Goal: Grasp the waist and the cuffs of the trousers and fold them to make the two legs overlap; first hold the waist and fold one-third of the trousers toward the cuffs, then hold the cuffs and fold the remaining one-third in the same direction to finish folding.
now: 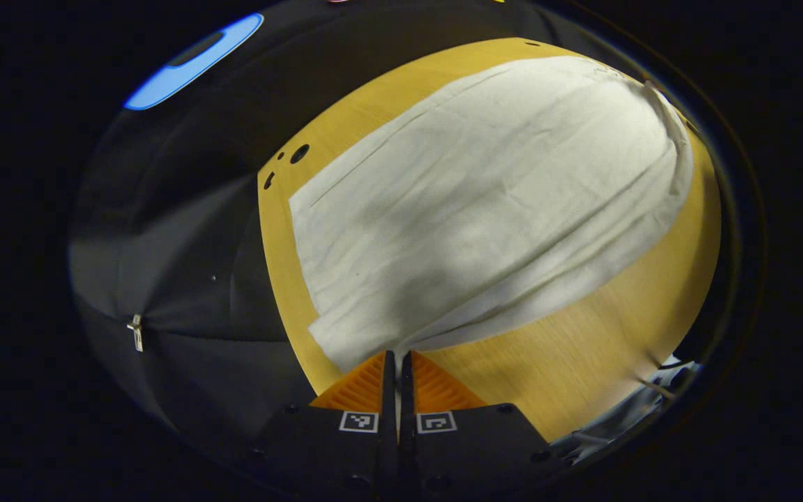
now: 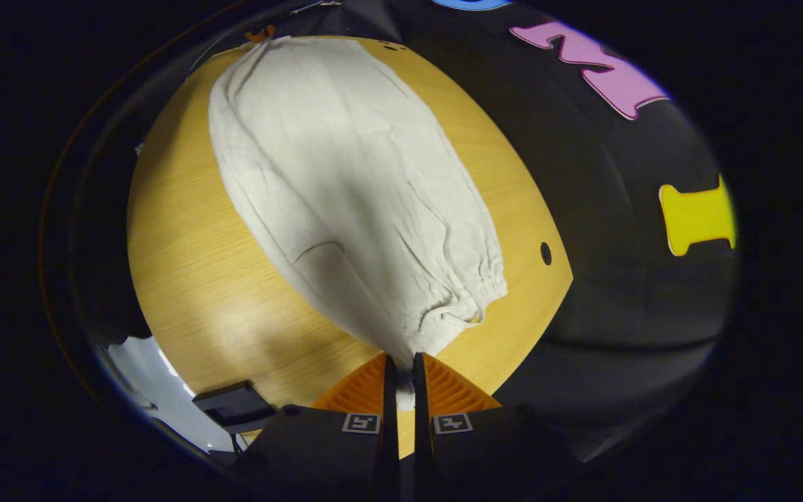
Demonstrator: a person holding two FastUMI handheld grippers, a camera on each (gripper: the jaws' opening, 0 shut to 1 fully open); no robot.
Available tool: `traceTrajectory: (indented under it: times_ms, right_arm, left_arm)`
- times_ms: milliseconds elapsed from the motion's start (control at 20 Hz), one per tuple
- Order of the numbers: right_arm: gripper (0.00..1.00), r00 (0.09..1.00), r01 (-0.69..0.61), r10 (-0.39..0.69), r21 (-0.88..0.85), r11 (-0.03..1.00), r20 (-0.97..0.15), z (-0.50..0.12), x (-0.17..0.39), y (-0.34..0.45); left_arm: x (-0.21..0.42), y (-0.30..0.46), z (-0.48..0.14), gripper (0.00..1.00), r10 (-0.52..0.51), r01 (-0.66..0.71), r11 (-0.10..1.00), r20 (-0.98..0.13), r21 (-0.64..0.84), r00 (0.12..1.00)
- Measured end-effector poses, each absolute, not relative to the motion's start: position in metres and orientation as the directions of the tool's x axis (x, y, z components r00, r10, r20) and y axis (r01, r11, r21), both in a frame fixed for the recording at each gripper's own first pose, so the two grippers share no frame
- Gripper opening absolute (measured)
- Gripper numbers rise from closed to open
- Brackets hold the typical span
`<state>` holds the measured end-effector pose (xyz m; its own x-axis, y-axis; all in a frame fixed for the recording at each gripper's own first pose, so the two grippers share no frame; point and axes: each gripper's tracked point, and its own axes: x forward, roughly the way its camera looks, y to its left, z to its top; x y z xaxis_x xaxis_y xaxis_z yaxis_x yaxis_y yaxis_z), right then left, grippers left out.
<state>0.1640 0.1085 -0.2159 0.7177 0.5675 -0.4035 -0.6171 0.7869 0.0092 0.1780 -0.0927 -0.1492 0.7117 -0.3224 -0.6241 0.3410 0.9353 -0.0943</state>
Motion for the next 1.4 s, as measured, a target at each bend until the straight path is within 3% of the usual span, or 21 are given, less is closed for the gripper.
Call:
traceTrajectory:
  times_ms: [300,700,900,1400]
  right_arm:
    - [0.13,0.759,-0.489,0.524,0.192,0.851,-0.387,-0.205,0.202,0.079]
    - [0.13,0.762,-0.425,0.516,0.300,0.854,-0.390,-0.207,0.266,0.079]
    - [0.13,0.748,-0.386,0.527,0.382,0.840,-0.403,-0.219,0.287,0.082]
    - [0.13,0.692,-0.319,0.570,0.521,0.792,-0.443,-0.246,0.336,0.106]
  left_arm:
    - [0.216,-0.071,-0.131,0.06,-0.322,0.193,0.942,-0.589,-0.273,0.741]
    - [0.286,-0.059,-0.106,0.06,-0.308,0.156,0.942,-0.582,-0.296,0.753]
    - [0.314,-0.063,-0.104,0.06,-0.338,0.122,0.921,-0.600,-0.371,0.725]
    - [0.360,-0.081,-0.123,0.06,-0.338,0.125,0.933,-0.700,-0.337,0.629]
